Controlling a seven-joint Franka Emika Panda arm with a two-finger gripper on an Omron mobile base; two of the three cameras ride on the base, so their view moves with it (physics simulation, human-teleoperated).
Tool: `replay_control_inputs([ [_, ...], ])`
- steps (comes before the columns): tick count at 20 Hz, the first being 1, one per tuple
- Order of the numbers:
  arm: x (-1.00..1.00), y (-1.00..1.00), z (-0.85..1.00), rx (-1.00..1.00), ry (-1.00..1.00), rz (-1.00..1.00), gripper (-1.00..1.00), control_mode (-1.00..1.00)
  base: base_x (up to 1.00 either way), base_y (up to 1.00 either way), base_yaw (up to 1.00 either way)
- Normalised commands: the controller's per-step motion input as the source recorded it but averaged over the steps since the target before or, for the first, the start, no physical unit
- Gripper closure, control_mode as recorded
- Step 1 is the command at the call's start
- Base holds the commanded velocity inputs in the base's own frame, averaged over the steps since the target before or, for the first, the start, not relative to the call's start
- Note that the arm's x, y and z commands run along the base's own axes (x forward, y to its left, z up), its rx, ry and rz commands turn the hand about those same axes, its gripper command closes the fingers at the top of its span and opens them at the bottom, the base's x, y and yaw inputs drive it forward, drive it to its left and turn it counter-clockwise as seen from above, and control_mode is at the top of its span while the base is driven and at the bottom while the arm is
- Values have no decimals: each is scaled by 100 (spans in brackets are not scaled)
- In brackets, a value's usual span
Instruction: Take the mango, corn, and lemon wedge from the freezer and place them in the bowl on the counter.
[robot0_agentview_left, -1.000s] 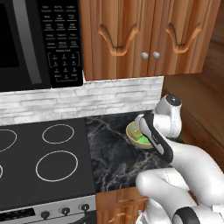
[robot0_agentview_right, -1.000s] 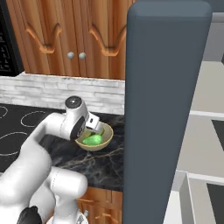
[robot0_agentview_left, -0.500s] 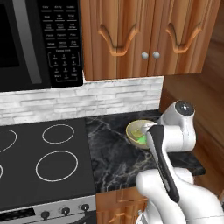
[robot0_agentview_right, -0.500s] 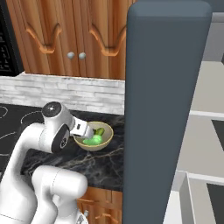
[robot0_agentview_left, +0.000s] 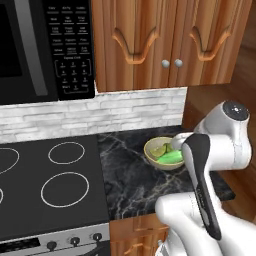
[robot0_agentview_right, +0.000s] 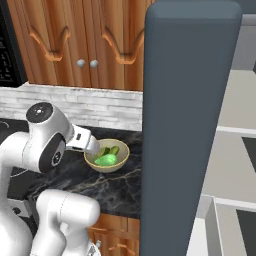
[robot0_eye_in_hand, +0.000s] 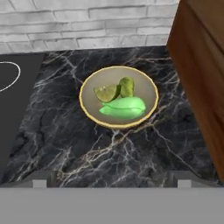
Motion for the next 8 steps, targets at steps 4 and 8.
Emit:
replay_control_inputs([
  [4, -100, 1, 25, -6, -8, 0, -100, -100, 0, 0, 0],
  [8, -62, 9, 41, -2, -9, 2, -100, -100, 0, 0, 0],
])
